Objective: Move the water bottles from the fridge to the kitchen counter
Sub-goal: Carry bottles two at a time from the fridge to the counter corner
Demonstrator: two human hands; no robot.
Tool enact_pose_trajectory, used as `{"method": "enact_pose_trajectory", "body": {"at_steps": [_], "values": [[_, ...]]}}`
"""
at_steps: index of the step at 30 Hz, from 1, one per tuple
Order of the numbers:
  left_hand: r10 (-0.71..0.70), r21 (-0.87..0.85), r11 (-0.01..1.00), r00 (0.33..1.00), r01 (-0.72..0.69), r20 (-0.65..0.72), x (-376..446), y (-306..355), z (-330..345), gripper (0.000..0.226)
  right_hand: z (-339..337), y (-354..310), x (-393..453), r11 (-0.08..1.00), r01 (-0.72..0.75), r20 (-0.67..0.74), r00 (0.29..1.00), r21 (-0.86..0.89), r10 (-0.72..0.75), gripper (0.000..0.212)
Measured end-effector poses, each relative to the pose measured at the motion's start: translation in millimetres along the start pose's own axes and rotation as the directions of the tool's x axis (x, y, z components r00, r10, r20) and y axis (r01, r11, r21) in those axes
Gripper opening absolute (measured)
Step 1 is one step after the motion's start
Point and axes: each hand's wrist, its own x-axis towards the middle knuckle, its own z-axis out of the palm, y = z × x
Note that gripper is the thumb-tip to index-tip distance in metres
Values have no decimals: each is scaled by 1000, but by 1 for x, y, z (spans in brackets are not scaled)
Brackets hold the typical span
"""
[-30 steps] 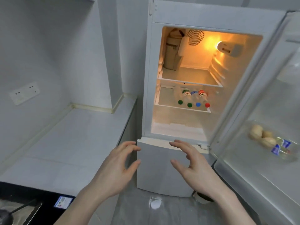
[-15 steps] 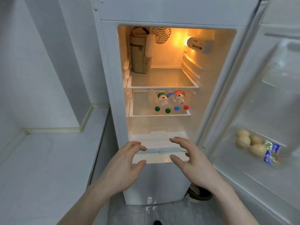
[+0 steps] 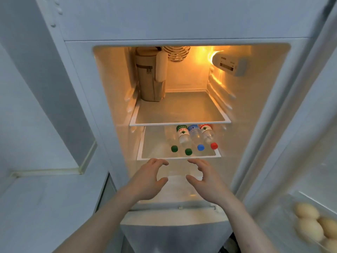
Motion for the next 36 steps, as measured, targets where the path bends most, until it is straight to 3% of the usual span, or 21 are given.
{"method": "enact_pose_trajectory", "body": {"at_steps": [13, 22, 36], "values": [[-127, 59, 991, 986, 121, 108, 138, -1, 32, 66, 24, 36, 114, 990, -130, 76, 988, -58, 134, 65], [-178, 147, 977, 971, 154, 162, 175, -3, 49, 83, 41, 57, 143, 989, -130, 115, 984, -64, 136, 75], [-241, 6, 971, 970, 240, 29, 165, -12, 53, 44, 49, 63, 152, 991, -103, 47, 993, -80, 107, 60]]}}
